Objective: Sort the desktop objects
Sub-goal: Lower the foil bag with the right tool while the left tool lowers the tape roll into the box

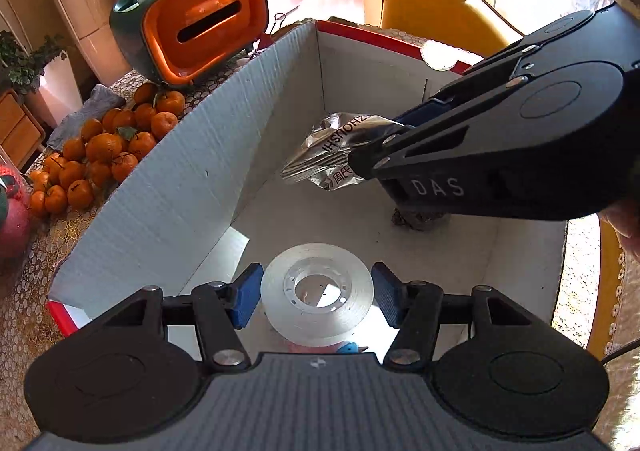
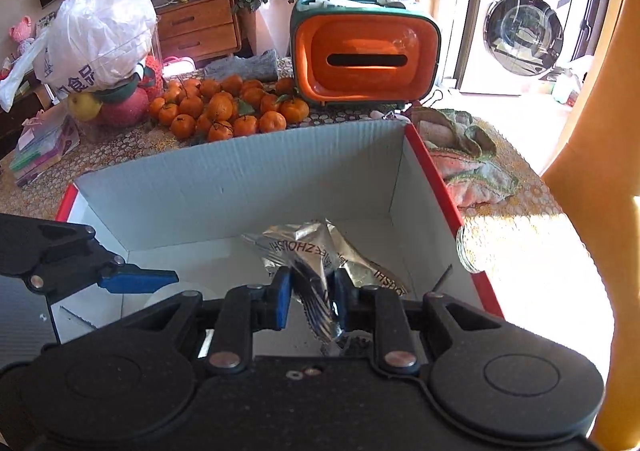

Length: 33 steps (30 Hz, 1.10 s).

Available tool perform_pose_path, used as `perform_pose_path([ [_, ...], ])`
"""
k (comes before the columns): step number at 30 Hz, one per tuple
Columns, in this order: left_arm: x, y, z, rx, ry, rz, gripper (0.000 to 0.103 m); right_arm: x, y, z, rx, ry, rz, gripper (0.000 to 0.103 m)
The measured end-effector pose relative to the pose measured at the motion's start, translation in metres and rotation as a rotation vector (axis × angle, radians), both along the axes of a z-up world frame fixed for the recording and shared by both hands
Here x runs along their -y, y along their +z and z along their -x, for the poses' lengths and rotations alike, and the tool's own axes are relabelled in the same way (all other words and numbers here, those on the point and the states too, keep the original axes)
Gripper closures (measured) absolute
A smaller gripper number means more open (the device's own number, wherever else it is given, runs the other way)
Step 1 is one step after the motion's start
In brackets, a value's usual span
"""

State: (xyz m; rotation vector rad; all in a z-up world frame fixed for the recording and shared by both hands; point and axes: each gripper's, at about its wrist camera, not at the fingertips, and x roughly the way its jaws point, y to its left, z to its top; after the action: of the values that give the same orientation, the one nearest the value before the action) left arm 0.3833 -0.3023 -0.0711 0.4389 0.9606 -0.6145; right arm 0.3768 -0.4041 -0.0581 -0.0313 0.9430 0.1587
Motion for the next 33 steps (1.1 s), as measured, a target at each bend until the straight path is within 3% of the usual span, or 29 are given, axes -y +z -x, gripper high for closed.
perform_pose_path([
  [5,0.006,-0.005,-0.003,-0.018,-0.019,-0.023,0.045,0.002,-0.013,-0.012,-0.088,-0.017,-0.016,0.081],
  [18,0.017,-0.019,-0.009,-0.065,-0.042,-0.070,0.045,-0.006,-0.031,-0.015,-0.162,-0.030,-0.014,0.082],
  [27,0.018,-0.022,-0.012,-0.081,-0.043,-0.087,0.045,-0.006,-0.031,-0.014,-0.164,-0.032,-0.032,0.078],
  [33,0.014,-0.017,-0.010,-0.071,-0.029,-0.058,0.045,-0.005,-0.025,-0.011,-0.150,-0.037,-0.058,0.072],
])
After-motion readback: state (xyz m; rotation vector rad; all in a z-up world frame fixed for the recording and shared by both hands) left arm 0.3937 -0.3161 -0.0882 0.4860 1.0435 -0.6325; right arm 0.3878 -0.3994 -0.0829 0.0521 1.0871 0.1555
